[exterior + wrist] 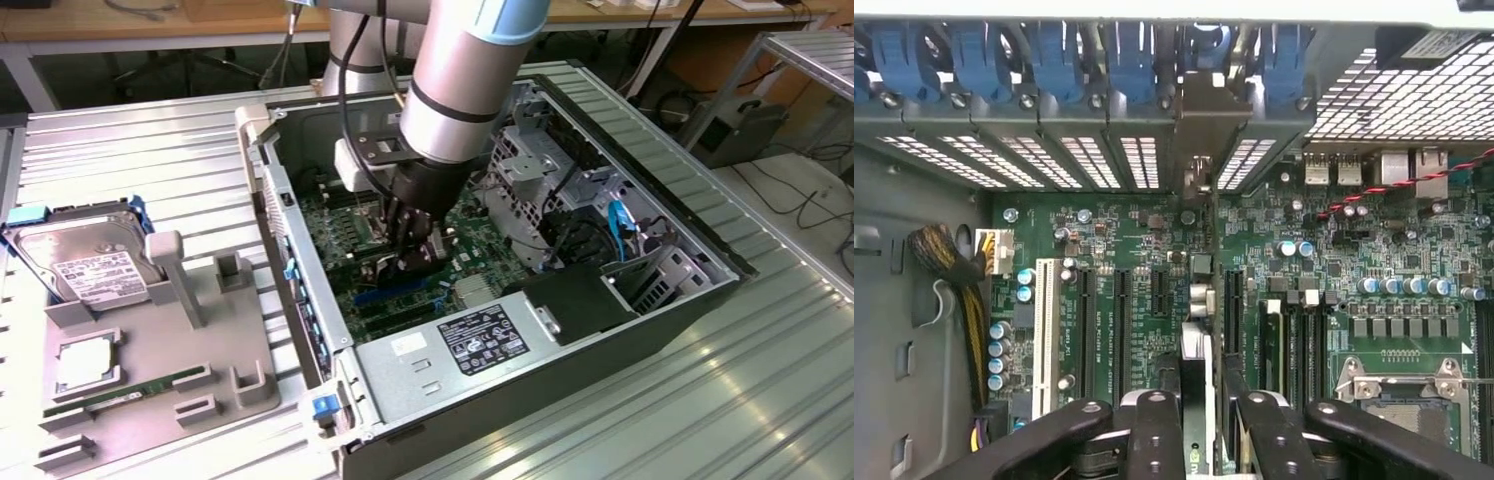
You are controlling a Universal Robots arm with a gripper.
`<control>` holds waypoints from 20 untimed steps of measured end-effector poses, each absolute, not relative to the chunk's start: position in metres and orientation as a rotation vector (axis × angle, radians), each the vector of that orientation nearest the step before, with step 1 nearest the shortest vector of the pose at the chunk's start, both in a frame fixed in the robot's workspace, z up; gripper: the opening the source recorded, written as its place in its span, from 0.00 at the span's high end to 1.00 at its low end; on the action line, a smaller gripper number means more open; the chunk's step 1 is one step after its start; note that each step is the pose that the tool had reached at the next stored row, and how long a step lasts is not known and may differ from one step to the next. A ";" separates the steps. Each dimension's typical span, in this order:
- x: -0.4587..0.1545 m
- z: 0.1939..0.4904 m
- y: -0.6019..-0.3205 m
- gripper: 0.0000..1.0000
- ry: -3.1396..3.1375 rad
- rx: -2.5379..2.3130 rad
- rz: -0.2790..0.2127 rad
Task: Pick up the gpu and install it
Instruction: 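Insert the gpu into the slot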
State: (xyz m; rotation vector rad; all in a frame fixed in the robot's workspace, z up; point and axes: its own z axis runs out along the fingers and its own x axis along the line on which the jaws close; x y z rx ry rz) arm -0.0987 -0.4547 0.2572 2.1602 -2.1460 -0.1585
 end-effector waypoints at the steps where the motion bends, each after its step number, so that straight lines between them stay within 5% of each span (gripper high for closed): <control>1: -0.099 0.257 -0.455 0.74 -2.150 2.156 -0.159; 20: -0.095 0.251 -0.455 0.74 -2.180 2.123 -0.164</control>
